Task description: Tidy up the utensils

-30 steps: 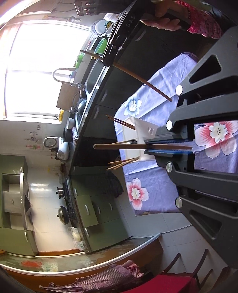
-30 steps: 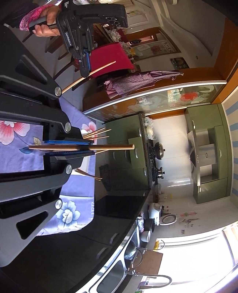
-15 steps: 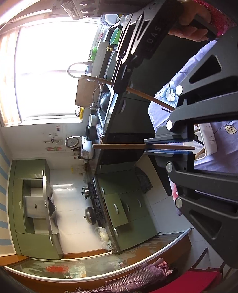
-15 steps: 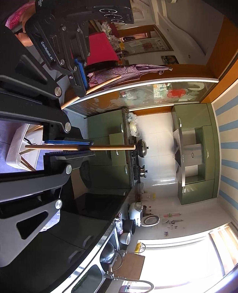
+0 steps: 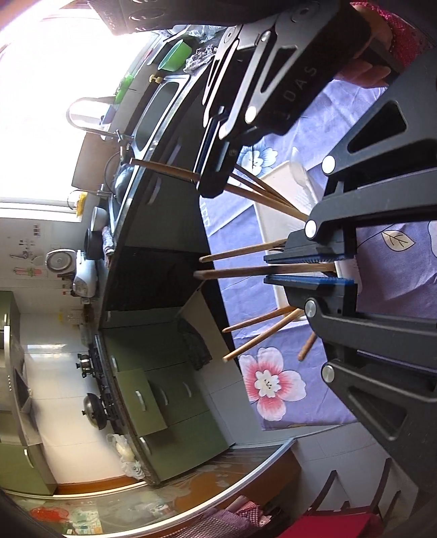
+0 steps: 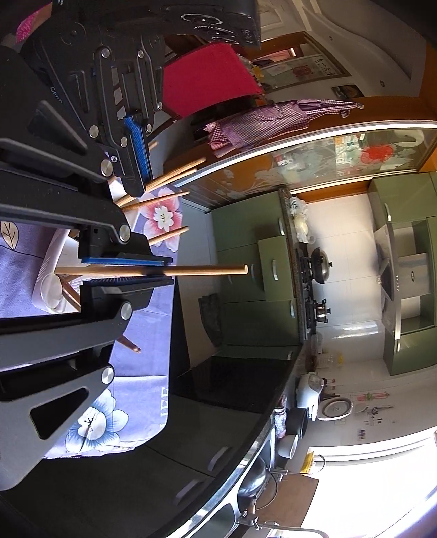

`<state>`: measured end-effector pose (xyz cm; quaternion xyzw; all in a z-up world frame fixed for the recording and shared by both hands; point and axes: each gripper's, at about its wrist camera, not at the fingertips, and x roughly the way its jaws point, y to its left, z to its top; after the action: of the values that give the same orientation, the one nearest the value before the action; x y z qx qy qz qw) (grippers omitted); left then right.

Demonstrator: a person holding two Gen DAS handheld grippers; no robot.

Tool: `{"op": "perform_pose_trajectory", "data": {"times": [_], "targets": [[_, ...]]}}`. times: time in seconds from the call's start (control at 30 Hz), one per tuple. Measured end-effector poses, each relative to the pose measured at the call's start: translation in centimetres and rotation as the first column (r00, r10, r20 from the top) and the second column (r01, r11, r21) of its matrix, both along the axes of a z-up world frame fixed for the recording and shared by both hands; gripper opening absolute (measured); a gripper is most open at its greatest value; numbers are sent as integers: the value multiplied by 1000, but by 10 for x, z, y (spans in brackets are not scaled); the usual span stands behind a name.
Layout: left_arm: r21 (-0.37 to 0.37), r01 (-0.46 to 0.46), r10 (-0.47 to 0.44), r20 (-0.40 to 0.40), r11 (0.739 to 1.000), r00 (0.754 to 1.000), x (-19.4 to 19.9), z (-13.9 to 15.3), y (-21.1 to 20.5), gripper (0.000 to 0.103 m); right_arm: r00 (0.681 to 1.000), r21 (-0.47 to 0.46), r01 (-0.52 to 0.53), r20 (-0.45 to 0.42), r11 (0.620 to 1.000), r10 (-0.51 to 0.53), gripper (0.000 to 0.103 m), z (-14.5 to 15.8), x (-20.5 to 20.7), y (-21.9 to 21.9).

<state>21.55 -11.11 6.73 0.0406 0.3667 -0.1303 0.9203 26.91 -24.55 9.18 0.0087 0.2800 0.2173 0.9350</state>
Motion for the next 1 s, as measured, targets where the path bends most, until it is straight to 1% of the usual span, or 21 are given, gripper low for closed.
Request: {"op": "perform_pose_trajectory", "data": {"times": [0.03, 0.07, 0.1, 0.13, 0.2, 0.27, 0.3, 0.33, 0.37, 0.4, 0.43, 0.47, 0.53, 0.6, 0.63, 0.7, 0.8, 0.87, 1.0], "targets": [[3, 1, -1, -9, 1000, 1000, 0, -5, -1, 14, 1000, -9, -4, -10, 1000, 4, 7, -7, 2, 3], [3, 1, -1, -13, 1000, 1000, 0, -8, -2, 28, 1000, -18, -5, -14, 1000, 5, 7, -13, 2, 4], [0, 0, 0, -13, 1000, 1000, -1, -11, -2, 36, 1000, -26, -5, -13, 1000, 5, 9, -17, 2, 6], [6, -6, 6, -8, 1000, 1000, -3, -14, -2, 40, 1000, -32, 2, -9, 999, -2, 10, -21, -1, 6], [3, -2, 2, 4, 1000, 1000, -9, -16, -1, 43, 1000, -35, 5, 2, 999, -5, 16, -22, -8, 4], [-6, -10, 10, 26, 1000, 1000, -18, -13, -1, 54, 1000, -37, 17, 26, 999, -16, 18, -19, -22, 1], [-15, -17, 17, 45, 1000, 999, -24, -10, 2, 56, 999, -39, 23, 41, 999, -22, 20, -16, -30, -1], [-23, -22, 23, 70, 1000, 997, -33, -7, 4, 61, 998, -34, 26, 54, 999, -24, 22, -13, -39, -3], [-27, -26, 28, 94, 999, 995, -42, -3, 5, 68, 998, -25, 24, 66, 999, -23, 28, -10, -50, -6], [-34, -30, 34, 117, 999, 993, -53, 0, 8, 72, 997, -14, 24, 79, 1000, -23, 36, -8, -63, -10], [-42, -36, 41, 140, 998, 989, -66, 1, 11, 81, 995, -8, 29, 95, 1000, -28, 39, -7, -77, -14], [-47, -44, 51, 160, 998, 986, -78, 2, 13, 88, 993, -7, 38, 110, 999, -36, 44, -8, -91, -18], [-42, -60, 67, 201, 997, 977, -106, -1, 18, 91, 990, -9, 52, 132, 999, -51, 54, -15, -122, -27], [-24, -82, 85, 224, 996, 971, -130, -7, 22, 95, 987, -4, 69, 147, 998, -68, 73, -28, -154, -37], [-25, -93, 96, 233, 995, 968, -144, -12, 24, 96, 986, -5, 75, 152, 997, -74, 76, -35, -170, -41], [-35, -115, 120, 245, 993, 962, -168, -20, 28, 96, 984, -5, 91, 156, 996, -89, 87, -51, -200, -49], [-50, -147, 155, 245, 988, 957, -199, -29, 33, 96, 982, 12, 98, 158, 995, -99, 94, -72, -245, -60], [-74, -151, 165, 245, 986, 955, -220, -31, 37, 96, 977, 30, 117, 176, 993, -120, 98, -80, -273, -68], [-85, -182, 200, 295, 980, 934, -259, -25, 40, 96, 953, 47, 144, 262, 988, -151, 98, -78, -323, -78]]}}
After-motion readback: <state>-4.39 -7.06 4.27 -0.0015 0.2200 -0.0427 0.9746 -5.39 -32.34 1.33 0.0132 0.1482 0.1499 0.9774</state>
